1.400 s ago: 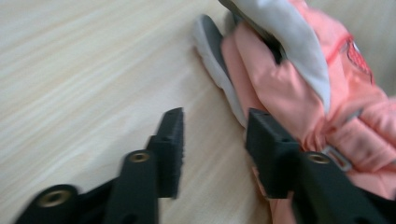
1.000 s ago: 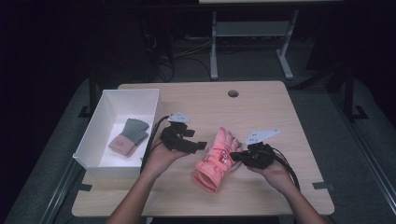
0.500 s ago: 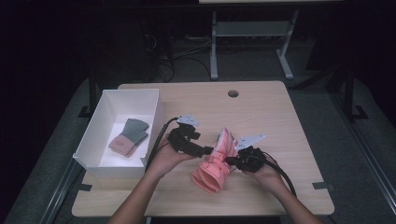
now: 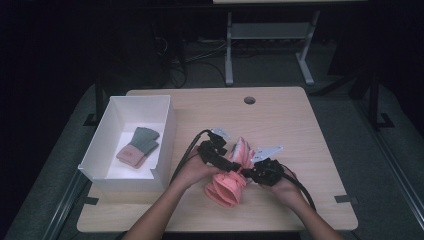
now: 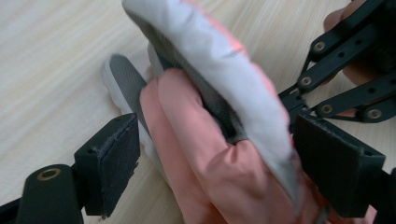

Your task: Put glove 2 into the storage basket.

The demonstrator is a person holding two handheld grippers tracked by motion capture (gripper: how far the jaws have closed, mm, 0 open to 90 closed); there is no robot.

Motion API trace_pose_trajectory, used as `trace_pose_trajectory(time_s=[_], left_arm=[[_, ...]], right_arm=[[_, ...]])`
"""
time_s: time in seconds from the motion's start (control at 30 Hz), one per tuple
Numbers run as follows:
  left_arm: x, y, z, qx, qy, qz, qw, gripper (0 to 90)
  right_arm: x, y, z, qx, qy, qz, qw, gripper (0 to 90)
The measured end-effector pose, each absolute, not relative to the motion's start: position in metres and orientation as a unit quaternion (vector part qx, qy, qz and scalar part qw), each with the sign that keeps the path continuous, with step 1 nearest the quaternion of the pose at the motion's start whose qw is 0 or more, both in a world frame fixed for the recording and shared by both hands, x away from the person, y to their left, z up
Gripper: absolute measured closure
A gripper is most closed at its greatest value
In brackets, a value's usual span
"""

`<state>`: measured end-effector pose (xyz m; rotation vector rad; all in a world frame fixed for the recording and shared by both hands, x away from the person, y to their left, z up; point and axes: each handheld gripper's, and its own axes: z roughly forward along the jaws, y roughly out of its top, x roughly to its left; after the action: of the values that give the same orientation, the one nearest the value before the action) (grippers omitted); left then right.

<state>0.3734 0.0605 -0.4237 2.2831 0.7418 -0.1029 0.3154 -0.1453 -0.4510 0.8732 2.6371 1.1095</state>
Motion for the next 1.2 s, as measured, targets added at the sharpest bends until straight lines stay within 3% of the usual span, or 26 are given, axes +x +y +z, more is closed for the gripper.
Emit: trace_pose_trajectory(time_s=[0.7, 0.97, 1.2], left_arm=[[0.387, 0.063, -0.459, 0.871, 0.303, -0.162, 0.35, 13.6], [0.391, 0.066, -0.462, 0.865, 0.295, -0.202, 0.353, 26.9], [0.393, 0.07, -0.458, 0.864, 0.292, -0.211, 0.351, 49.2]], right_arm=[[0.315, -0.144, -0.454, 0.285, 0.884, 0.363, 0.077, 90.0], [0.315, -0.144, -0.455, 0.286, 0.883, 0.364, 0.078, 90.0], [0.316, -0.144, -0.455, 0.286, 0.883, 0.365, 0.078, 90.0]])
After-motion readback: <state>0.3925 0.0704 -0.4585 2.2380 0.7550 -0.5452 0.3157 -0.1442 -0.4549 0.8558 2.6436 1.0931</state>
